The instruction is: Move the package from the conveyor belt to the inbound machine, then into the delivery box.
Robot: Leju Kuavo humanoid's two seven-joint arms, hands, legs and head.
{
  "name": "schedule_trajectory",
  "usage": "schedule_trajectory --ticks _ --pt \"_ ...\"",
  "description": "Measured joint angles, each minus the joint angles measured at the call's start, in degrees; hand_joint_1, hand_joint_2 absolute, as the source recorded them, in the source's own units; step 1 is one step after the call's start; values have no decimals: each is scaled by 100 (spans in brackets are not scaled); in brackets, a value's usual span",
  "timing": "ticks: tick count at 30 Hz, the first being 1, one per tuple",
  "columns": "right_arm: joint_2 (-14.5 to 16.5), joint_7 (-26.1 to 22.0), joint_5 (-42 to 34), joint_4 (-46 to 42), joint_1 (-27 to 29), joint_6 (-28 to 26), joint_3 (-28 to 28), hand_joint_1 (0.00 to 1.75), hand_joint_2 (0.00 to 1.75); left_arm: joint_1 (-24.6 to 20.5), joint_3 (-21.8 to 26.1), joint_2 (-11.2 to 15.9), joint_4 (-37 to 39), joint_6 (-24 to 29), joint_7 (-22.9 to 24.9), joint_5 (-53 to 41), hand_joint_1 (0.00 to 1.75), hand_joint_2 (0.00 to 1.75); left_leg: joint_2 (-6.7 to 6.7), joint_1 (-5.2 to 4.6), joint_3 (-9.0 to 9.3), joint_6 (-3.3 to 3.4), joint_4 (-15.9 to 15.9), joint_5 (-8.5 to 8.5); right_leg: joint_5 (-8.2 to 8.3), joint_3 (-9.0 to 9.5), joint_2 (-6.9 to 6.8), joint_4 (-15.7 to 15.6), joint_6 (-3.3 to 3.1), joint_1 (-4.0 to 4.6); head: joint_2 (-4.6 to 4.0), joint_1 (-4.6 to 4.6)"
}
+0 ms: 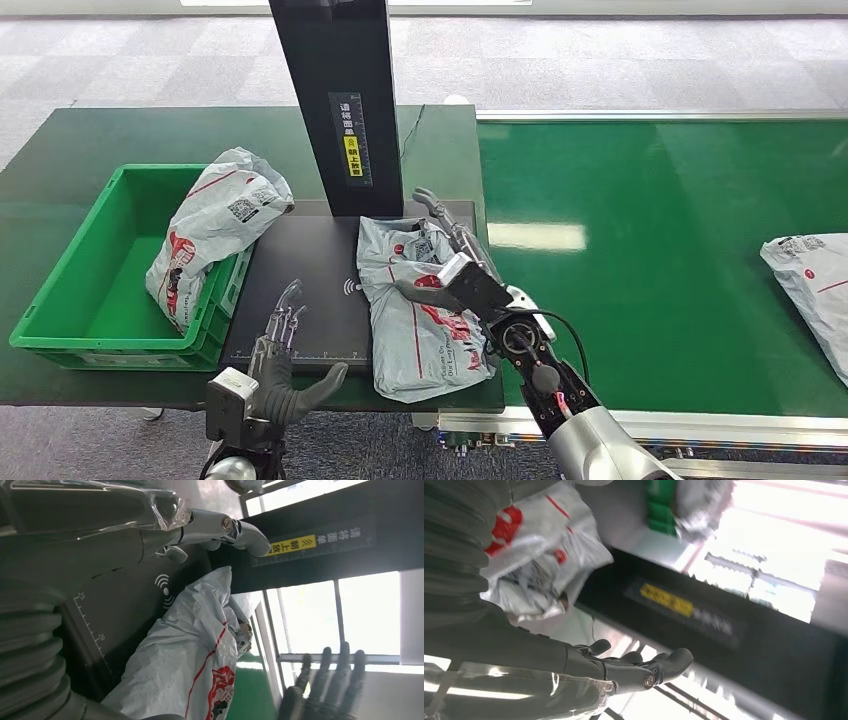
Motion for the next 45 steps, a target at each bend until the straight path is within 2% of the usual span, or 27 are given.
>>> schedule_trajectory --ticks 2,5,10,14,21,25,27,30,33,37,44,45 --pt "-57 85 -95 -370 162 -162 -171 0 175 -152 -24 44 15 -35 43 -267 0 175 -5 0 0 0 0 0 0 1 -5 0 0 0 -1 -1" --pt "-274 459 -664 -1726 848 -410 -905 0 175 -985 -122 173 267 -315 259 -969 0 175 -25 -1 0 3 2 4 1 6 -22 -1 1 -2 0 0" --pt "-303 792 -1575 -2520 1523 307 -1642 0 175 -1846 -269 173 930 -440 280 -1150 0 175 -21 -1 1 3 2 5 2 7 -21 0 0 -2 -1 0" --pt "-309 1090 -1824 -2900 1877 722 -1961 0 175 -2103 -368 137 1161 -470 207 -1141 0 175 -19 -1 -7 2 2 5 2 -1 -20 0 0 -2 0 -1" --pt "-323 1163 -1861 -3168 2066 781 -2177 0 175 -2228 -444 104 1339 -504 177 -1096 0 175 -18 -2 -11 2 2 5 2 -6 -19 0 0 -2 -1 -1" --pt "-327 1470 -1887 -3295 2198 898 -2253 0 175 -2287 -502 67 1426 -643 171 -984 0 175 -20 -2 -11 3 2 5 2 -5 -21 0 0 -2 0 0" --pt "-339 1644 -1739 -3382 2319 952 -2266 0 175 -2384 -618 56 1513 -437 397 -1353 0 175 -21 -2 -12 3 2 5 2 -7 -21 -1 0 -2 1 -1" --pt "-377 1766 -1524 -3503 2530 1034 -2266 0 175 -2728 -989 52 1915 20 1343 -2620 0 175 -24 -2 -15 3 2 5 2 -8 -23 -1 0 -2 0 -1" --pt "-425 1775 -1257 -3580 2691 1093 -2265 0 175 -3121 -1400 27 2590 -291 2097 -3431 0 175 -16 -3 -14 3 2 5 2 -7 -18 -1 0 -3 -1 0" --pt "-466 1762 -1032 -3656 2788 1108 -2266 0 175 -3510 -1865 -3 3436 -1119 2330 -3906 0 175 -19 -3 -9 3 2 4 1 3 -20 -1 1 -3 -1 -2" --pt "-463 1847 -888 -3789 2815 946 -2316 0 175 -3776 -2131 -104 4042 -1221 2591 -4196 0 175 -25 -3 58 10 -5 -21 -21 87 -27 -4 6 -4 -1 0" --pt "-461 1859 -879 -3822 2837 927 -2339 0 175 -3779 -2135 -116 4064 -1212 2624 -4222 39 175 -25 -3 70 11 -5 -24 -22 100 -27 -4 7 -5 -1 0"
